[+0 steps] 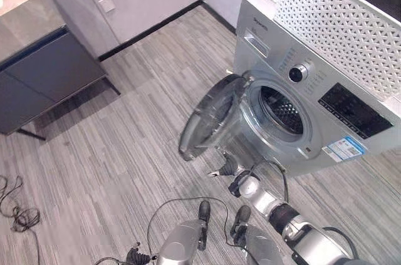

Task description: Grab the laundry basket,head to the washer,open it,put in the laundry and shut it.

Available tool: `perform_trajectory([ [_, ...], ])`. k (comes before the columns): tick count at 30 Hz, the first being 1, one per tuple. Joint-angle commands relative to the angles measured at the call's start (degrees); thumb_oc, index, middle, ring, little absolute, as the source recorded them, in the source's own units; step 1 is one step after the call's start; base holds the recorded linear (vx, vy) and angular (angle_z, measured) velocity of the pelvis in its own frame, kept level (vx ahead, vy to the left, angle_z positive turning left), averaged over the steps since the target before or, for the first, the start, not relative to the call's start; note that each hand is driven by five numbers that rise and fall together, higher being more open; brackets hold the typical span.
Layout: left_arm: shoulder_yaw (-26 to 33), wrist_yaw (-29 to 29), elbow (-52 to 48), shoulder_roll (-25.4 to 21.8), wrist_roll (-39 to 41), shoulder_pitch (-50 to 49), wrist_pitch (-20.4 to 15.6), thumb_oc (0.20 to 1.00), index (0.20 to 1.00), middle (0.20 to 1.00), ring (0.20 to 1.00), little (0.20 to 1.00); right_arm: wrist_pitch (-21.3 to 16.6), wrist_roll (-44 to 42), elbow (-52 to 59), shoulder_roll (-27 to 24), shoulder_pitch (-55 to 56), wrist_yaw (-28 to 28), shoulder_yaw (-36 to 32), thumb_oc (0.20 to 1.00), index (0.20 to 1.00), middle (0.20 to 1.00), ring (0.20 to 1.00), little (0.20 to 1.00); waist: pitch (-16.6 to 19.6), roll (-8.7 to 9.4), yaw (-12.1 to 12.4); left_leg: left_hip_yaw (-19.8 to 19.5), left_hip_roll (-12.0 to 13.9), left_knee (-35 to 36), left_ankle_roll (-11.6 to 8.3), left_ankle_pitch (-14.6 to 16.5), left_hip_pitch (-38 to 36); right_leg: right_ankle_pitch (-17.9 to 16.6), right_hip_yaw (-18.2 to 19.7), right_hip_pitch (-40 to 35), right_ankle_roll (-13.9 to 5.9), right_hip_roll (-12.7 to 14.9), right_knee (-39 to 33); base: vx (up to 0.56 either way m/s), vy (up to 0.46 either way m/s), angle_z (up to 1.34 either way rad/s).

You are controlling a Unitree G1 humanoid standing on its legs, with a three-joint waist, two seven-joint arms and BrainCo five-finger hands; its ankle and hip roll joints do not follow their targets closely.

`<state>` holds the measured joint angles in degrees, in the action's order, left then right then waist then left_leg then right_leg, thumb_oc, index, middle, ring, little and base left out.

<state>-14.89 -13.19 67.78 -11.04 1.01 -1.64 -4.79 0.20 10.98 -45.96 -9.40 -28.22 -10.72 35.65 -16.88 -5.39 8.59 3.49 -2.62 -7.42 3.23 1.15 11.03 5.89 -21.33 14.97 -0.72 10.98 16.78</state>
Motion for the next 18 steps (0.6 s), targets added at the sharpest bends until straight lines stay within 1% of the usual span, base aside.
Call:
perform_trajectory([
  [1, -3.31, 0.42, -3.69, -4.78, -2.57, -2.35, -0.72, 1.000, 1.000, 1.000, 1.000, 1.000, -3.37, -2.66, -2.28, 2.41, -5.96, 0.67, 1.04, 1.000, 1.000, 1.000, 1.000, 1.000, 0.88, 3.63, 1.99, -2.41, -2.00, -2.98, -0.91, 3.51, 1.36, -9.79, 1.70, -5.83, -8.37, 7.59, -9.84, 0.02, 0.065, -0.08],
  [3, -3.96, 0.85, -6.84, -5.70, -2.54, -2.69, -1.15, 1.000, 1.000, 1.000, 1.000, 1.000, -3.74, -2.80, -3.41, 3.12, -6.33, 0.32, 0.97, 1.000, 1.000, 1.000, 1.000, 1.000, 1.22, 3.61, 2.23, -2.26, -2.16, -2.31, -0.78, 3.56, 0.88, -10.21, 1.50, -5.94, -8.78, 7.83, -10.42, 0.03, 0.068, 0.06],
  [4, -3.77, 0.84, -8.08, -6.13, -2.28, -3.04, -1.29, 1.000, 1.000, 1.000, 1.000, 1.000, -3.66, -2.53, -3.56, 3.29, -6.43, 0.30, 1.01, 1.000, 1.000, 1.000, 1.000, 1.000, 1.52, 3.72, 2.32, -2.00, -2.32, -1.86, -0.56, 3.67, 0.42, -10.96, 1.32, -6.09, -9.05, 8.16, -10.88, 0.11, 0.058, 0.07],
  [5, -3.46, 0.78, -8.77, -6.29, -1.92, -3.21, -1.42, 1.000, 1.000, 1.000, 1.000, 1.000, -3.73, -2.41, -3.24, 3.38, -6.47, 0.36, 1.05, 1.000, 1.000, 1.000, 1.000, 1.000, 1.99, 3.81, 2.38, -1.88, -1.97, -1.39, -0.64, 4.68, -0.34, -10.84, 1.03, -6.30, -9.72, 8.15, -11.09, 0.10, 0.080, -0.02],
  [6, -2.48, 0.68, -10.89, -6.93, -1.81, -4.28, -1.54, 1.000, 1.000, 1.000, 1.000, 1.000, -4.04, -1.73, -1.80, 2.90, -5.67, 0.57, 1.16, 1.000, 1.000, 1.000, 1.000, 1.000, 2.21, 4.15, 3.66, 0.84, -0.51, -0.35, -0.63, 5.14, -1.87, -12.13, -4.12, -6.11, -10.44, 8.49, -10.71, 0.08, 0.053, -0.10],
  [7, -2.51, 0.70, -11.00, -6.98, -1.81, -4.38, -1.48, 1.000, 1.000, 1.000, 1.000, 1.000, -4.00, -1.71, -1.70, 2.87, -5.57, 0.59, 1.14, 1.000, 1.000, 1.000, 1.000, 1.000, 2.19, 4.13, 3.78, 0.93, -0.48, -0.25, -0.63, 5.16, -2.03, -12.16, -4.02, -6.17, -10.48, 8.45, -10.73, 0.00, 0.045, -0.36],
  [8, -1.92, 0.95, -11.66, -7.12, -1.80, -4.81, -1.39, 1.000, 1.000, 1.000, 1.000, 1.000, -4.11, -1.40, -1.46, 2.55, -4.97, 0.94, 1.29, 1.000, 1.000, 1.000, 1.000, 1.000, 2.24, 4.41, 4.23, 1.94, 0.13, 0.12, -0.70, 5.15, -2.53, -12.28, -7.30, -6.24, -10.62, 8.44, -10.32, 0.00, 0.030, -1.56],
  [9, -1.13, 1.32, -12.73, -7.75, -2.60, -5.47, -1.10, 1.000, 1.000, 1.000, 1.000, 1.000, -4.54, -0.61, -0.70, 0.90, -3.09, 1.66, 1.12, 1.000, 1.000, 1.000, 1.000, 1.000, 2.22, 4.84, 3.79, 3.25, 1.12, 0.63, -0.49, 5.12, -3.95, -10.98, -10.70, -4.29, -10.57, 6.29, -6.24, 0.02, -0.041, -1.48],
  [10, -0.90, 1.85, -14.97, -8.77, -3.23, -5.58, -1.06, 1.000, 1.000, 1.000, 1.000, 1.000, -4.88, -0.49, 1.13, -2.60, 0.91, 2.31, -0.27, 1.000, 1.000, 1.000, 1.000, 1.000, 2.37, 5.81, 2.12, 4.05, 1.72, 0.01, -0.58, 5.53, -4.60, -8.56, -7.93, -3.82, -10.16, 3.73, -5.73, 0.04, -0.088, -1.49],
  [11, -0.52, 2.20, -15.94, -8.77, -3.08, -5.88, -1.03, 1.000, 1.000, 1.000, 1.000, 1.000, -4.92, -0.70, 1.52, -4.34, 3.14, 2.19, -1.28, 1.000, 1.000, 1.000, 1.000, 1.000, 2.86, 6.22, 1.48, 3.87, 1.63, -0.15, -0.68, 5.62, -4.88, -7.73, -5.95, -5.19, -9.53, 2.13, -8.18, -0.02, -0.143, -0.43],
  [12, -0.50, 2.39, -16.80, -8.51, -3.18, -6.13, -1.07, 1.000, 1.000, 1.000, 1.000, 1.000, -5.06, -0.56, 1.54, -5.95, 4.81, 2.26, -2.11, 1.000, 1.000, 1.000, 1.000, 1.000, 3.29, 6.33, 0.98, 4.54, 1.49, 0.46, -0.64, 4.23, -4.89, -8.11, -4.64, -5.57, -8.14, 0.76, -10.17, 0.04, -0.107, -0.37],
  [13, 0.17, 2.26, -13.77, -7.17, -3.28, -5.37, -0.83, 1.000, 1.000, 1.000, 1.000, 1.000, -5.07, -0.67, 1.28, -8.35, 7.30, 2.52, -3.83, 1.000, 1.000, 1.000, 1.000, 1.000, 4.86, 6.15, 0.14, 5.90, 2.43, 0.87, -1.17, 4.31, -6.41, -7.35, -3.04, -6.91, -7.13, -1.04, -11.93, 0.08, -0.106, -0.13],
  [14, 0.50, 2.30, -12.85, -6.67, -3.20, -4.80, -0.67, 1.000, 1.000, 1.000, 1.000, 1.000, -5.19, -0.67, 1.74, -9.94, 10.17, 2.46, -5.03, 1.000, 1.000, 1.000, 1.000, 1.000, 5.44, 6.25, -0.81, 6.24, 2.86, 0.49, -1.35, 4.63, -6.93, -6.78, -1.55, -7.68, -6.44, -2.20, -12.44, 0.15, -0.085, -0.14],
  [15, 0.44, 2.29, -12.83, -6.63, -3.20, -4.81, -0.69, 1.000, 1.000, 1.000, 1.000, 1.000, -5.15, -0.67, 1.84, -10.02, 10.27, 2.48, -5.06, 1.000, 1.000, 1.000, 1.000, 1.000, 5.44, 6.19, -0.73, 6.29, 2.90, 0.45, -1.38, 4.68, -6.97, -6.79, -1.51, -7.73, -6.42, -2.26, -12.48, 0.12, -0.120, -0.54],
  [16, 0.89, 2.45, -12.10, -6.18, -3.21, -4.35, -0.51, 1.000, 1.000, 1.000, 1.000, 1.000, -5.22, -0.29, 2.55, -11.72, 13.12, 2.60, -6.58, 1.000, 1.000, 1.000, 1.000, 1.000, 6.01, 6.38, -1.89, 6.64, 3.44, -0.84, -1.76, 5.16, -6.99, -6.34, -0.33, -8.36, -5.89, -3.28, -13.21, 0.12, -0.131, -0.74],
  [18, 1.59, 2.70, -9.47, -4.98, -3.31, -2.80, -0.34, 1.000, 1.000, 1.000, 1.000, 1.000, -5.09, 0.67, 2.99, -14.43, 16.59, 2.83, -8.73, 1.000, 1.000, 1.000, 1.000, 1.000, 6.66, 6.69, -3.77, 7.98, 4.48, -8.58, -2.69, 7.40, -5.84, -5.68, 0.67, -10.06, -4.88, -4.35, -15.03, 0.15, -0.164, -0.45],
])
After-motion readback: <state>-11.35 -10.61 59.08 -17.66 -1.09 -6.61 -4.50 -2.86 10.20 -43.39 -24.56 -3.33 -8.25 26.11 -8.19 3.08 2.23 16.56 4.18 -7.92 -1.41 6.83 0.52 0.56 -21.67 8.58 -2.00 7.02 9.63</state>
